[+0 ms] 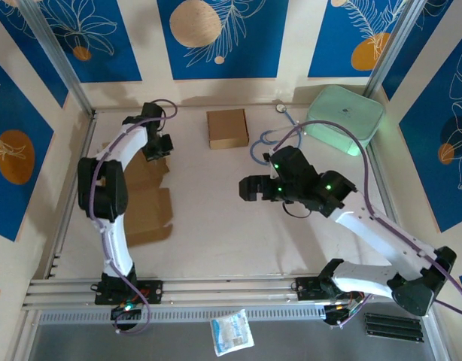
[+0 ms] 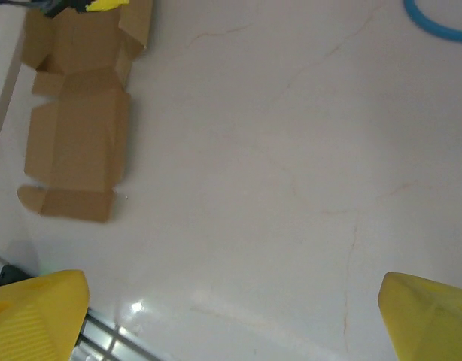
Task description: Fold the paper box
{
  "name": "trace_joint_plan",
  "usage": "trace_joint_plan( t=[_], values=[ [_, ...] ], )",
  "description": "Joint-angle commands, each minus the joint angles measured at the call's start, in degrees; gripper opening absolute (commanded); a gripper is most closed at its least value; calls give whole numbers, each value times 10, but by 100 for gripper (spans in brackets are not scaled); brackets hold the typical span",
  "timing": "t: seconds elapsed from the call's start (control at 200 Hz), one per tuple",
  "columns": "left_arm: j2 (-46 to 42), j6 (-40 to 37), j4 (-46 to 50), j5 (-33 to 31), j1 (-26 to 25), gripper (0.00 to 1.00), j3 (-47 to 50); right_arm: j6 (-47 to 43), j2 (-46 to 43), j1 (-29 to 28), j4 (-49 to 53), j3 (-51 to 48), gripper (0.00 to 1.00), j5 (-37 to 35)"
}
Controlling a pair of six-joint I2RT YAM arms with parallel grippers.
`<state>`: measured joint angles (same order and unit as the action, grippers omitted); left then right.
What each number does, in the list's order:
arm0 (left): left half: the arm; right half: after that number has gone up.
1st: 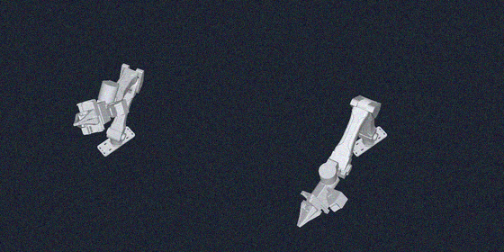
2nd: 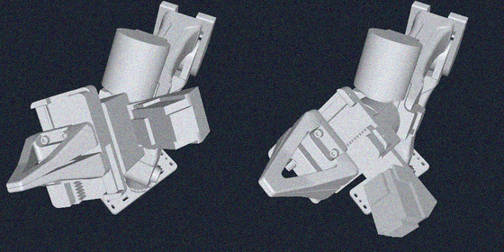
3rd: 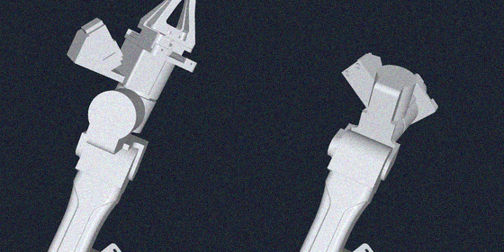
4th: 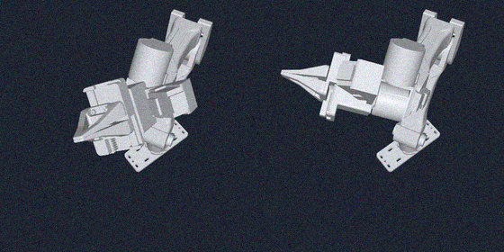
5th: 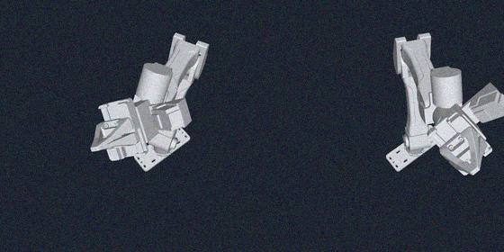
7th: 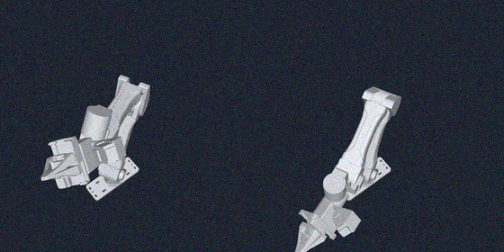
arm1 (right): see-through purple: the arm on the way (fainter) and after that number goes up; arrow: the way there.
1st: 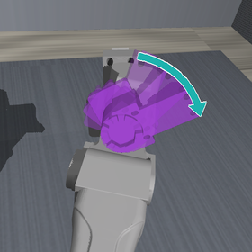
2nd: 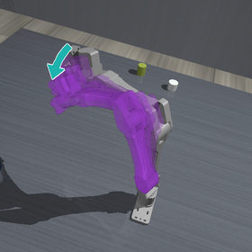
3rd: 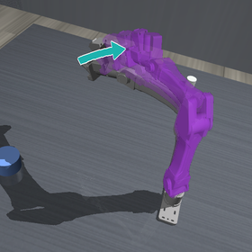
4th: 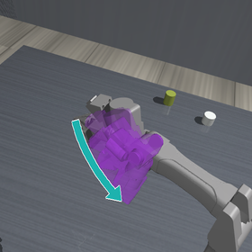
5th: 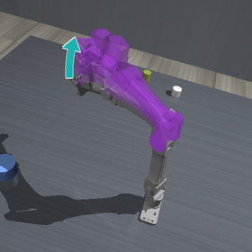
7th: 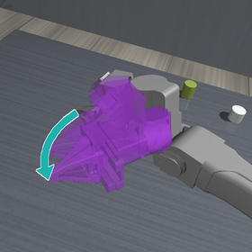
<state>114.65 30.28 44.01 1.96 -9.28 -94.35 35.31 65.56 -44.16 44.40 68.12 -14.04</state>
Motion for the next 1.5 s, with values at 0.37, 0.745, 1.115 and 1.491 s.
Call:
trace_joint_plan(
  t=[0.37, 0.745, 1.115, 1.491],
  values=[
    [-128, 397, 8, 96, -105, 0, 126, -70, 280, -59, -197, 92, 98, -12],
    [-154, 416, 15, 78, -120, 0, 135, -40, 425, -54, -252, 96, 77, 106],
    [-179, 306, -26, 29, -119, 47, 113, -157, 419, -26, -234, 84, 5, 153],
    [-380, -173, -11, -103, -109, 76, 168, -571, 288, 115, 84, 104, 0, 290]
  ],
)
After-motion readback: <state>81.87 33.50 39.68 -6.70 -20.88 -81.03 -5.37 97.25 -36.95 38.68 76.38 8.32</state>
